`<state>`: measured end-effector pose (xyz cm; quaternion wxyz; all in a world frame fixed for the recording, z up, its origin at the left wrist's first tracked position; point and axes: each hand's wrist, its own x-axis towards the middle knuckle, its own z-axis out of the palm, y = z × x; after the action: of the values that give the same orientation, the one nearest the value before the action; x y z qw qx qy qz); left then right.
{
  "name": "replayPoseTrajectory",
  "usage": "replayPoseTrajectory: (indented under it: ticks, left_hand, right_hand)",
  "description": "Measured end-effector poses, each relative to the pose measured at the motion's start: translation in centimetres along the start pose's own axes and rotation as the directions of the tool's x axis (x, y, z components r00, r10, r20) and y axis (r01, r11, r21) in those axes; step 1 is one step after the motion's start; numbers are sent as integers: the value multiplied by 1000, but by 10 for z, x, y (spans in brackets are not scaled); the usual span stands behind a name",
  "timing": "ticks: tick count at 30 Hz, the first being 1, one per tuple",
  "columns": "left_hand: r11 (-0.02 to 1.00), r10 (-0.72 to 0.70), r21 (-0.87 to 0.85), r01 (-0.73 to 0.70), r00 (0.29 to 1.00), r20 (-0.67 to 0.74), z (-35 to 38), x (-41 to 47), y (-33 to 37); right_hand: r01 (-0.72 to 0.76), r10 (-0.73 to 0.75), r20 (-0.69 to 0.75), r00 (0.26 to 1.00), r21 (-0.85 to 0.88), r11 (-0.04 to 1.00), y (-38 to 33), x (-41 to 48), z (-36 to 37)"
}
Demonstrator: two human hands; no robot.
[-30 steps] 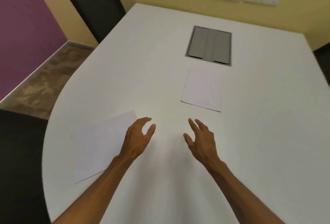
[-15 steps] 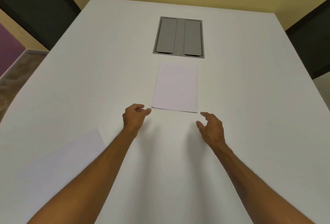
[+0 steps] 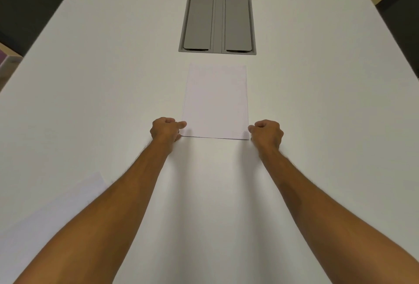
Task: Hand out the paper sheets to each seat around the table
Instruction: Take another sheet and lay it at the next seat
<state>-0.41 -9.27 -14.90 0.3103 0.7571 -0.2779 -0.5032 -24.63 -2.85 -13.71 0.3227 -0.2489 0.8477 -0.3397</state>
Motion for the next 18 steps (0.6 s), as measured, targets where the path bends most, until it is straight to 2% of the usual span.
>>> replayPoseTrajectory:
  ticks: [4, 9, 12, 18]
  left_hand:
    - [998, -55, -21, 55, 998, 0, 3, 5, 3]
    - [996, -86, -7, 86, 996, 16, 2, 7, 6]
    - [995, -95, -20, 96, 994, 45, 1, 5, 7]
    - [999, -40, -25, 40, 999, 15, -3, 0, 4]
  right_hand:
    - [-126, 124, 32, 992, 94, 988, -6, 11, 11]
    - [-192, 189, 31, 981, 133, 972, -3, 17, 17]
    - [-207, 203, 44, 978, 134, 969, -3, 16, 17]
    - [-182, 177, 51, 983, 135, 974, -6, 9, 16]
